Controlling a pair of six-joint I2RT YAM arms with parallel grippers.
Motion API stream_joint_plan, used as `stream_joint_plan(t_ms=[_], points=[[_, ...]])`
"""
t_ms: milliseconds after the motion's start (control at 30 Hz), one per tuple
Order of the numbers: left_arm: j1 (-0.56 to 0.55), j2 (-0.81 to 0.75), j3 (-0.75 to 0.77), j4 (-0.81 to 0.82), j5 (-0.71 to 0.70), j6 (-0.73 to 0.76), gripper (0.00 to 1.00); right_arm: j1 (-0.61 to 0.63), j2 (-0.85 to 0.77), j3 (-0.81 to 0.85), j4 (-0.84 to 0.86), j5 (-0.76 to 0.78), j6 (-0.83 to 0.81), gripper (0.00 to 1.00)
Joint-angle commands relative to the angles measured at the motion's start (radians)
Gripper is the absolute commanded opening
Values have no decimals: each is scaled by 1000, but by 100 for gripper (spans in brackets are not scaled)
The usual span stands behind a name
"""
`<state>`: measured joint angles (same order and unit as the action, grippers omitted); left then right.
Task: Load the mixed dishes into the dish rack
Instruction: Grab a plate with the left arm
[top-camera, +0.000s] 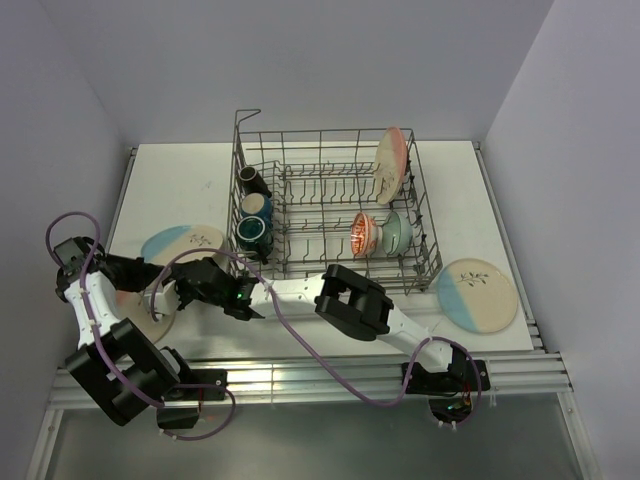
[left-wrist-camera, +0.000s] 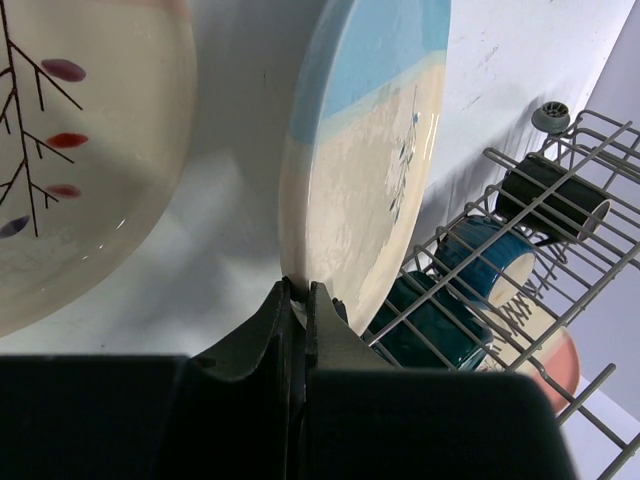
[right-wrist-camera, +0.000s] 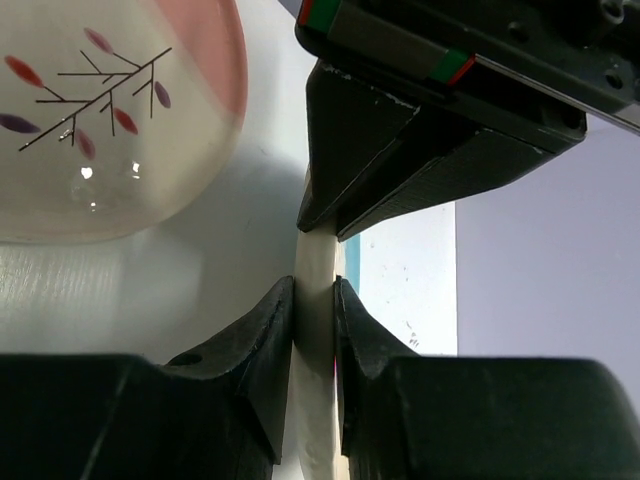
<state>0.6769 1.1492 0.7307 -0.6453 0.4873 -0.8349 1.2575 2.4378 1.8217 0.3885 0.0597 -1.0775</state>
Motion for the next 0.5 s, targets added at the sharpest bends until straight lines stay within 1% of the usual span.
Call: stream_joint_plan(t_ms=[0, 33, 167, 233, 333, 367, 467], points=[[1, -19, 30, -8, 56, 17, 0, -24, 35, -19, 79, 38, -19, 11], [1, -20, 29, -7, 56, 17, 0, -24, 35, -19, 82, 42, -18, 8], [4, -25, 13, 6, 62, 25, 1, -24, 24, -22, 87, 40, -1, 5], [7, -25, 6, 10, 60, 25, 4, -24, 18, -25, 95, 40, 8, 3], [9, -26, -14, 18, 50, 33, 22, -24, 10, -27, 102, 42, 16, 2], [10, -28, -22, 18, 45, 36, 33, -24, 10, -28, 104, 42, 17, 2], [12, -23, -33, 22, 27, 43, 50, -24, 3, -38, 119, 42, 21, 2]])
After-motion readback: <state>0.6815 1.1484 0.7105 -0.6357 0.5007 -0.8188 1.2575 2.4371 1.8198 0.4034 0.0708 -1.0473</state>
